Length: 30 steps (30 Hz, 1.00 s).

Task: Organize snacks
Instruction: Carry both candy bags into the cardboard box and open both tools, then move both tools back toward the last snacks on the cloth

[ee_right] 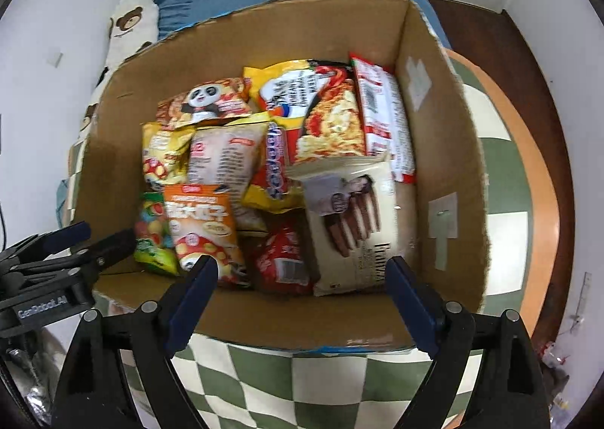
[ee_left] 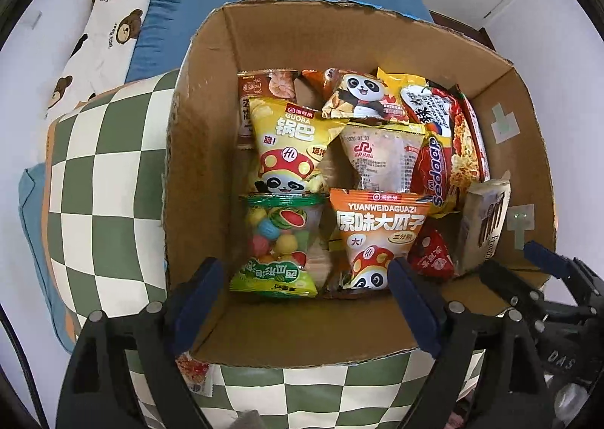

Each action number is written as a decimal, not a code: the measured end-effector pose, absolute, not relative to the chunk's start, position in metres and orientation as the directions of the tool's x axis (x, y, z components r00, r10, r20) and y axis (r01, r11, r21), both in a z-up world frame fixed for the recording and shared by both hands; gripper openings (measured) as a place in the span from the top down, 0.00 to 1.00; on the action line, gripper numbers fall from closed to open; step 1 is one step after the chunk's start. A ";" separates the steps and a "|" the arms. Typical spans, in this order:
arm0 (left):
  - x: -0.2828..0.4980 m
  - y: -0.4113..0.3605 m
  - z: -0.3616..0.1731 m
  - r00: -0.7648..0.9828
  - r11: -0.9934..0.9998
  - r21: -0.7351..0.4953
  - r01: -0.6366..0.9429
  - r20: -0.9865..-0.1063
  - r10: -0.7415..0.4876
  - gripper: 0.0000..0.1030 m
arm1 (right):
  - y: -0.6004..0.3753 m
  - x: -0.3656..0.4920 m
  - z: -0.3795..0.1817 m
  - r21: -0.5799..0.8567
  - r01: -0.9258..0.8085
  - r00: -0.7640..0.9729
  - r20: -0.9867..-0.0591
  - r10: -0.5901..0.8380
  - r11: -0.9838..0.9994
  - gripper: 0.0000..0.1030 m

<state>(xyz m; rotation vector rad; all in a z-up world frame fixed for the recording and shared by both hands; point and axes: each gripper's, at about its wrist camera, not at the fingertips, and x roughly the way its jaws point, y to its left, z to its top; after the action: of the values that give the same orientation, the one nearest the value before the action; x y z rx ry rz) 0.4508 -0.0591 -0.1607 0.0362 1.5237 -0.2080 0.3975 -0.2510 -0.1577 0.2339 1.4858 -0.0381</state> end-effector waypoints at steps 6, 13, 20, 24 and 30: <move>0.448 -0.059 -0.159 0.062 0.984 -0.073 0.163 -0.995 -0.084 0.13 | -0.259 0.395 -0.154 0.090 0.178 0.097 -0.993 0.074 0.980 0.10; 0.439 -0.055 -0.151 0.111 0.987 -0.072 0.147 -0.990 -0.088 0.13 | -0.261 0.388 -0.146 0.073 0.191 0.133 -0.990 0.048 0.979 0.10; 0.421 -0.051 -0.132 0.200 0.988 -0.063 0.139 -0.976 -0.090 0.13 | -0.257 0.372 -0.127 0.062 0.175 0.196 -0.980 0.027 0.983 0.10; 0.406 -0.048 -0.118 0.259 0.988 -0.064 0.138 -0.961 -0.098 0.13 | -0.253 0.357 -0.110 0.049 0.165 0.256 -0.967 0.005 0.985 0.10; 0.377 -0.043 -0.091 0.365 0.988 -0.054 0.145 -0.925 -0.104 0.13 | -0.249 0.330 -0.078 0.038 0.161 0.363 -0.932 -0.023 0.986 0.10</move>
<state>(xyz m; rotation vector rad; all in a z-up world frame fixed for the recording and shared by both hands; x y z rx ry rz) 0.3766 -0.0431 -0.0909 0.0387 1.1862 -0.1600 0.3297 -0.2488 -0.0783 0.1305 1.1947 -0.1184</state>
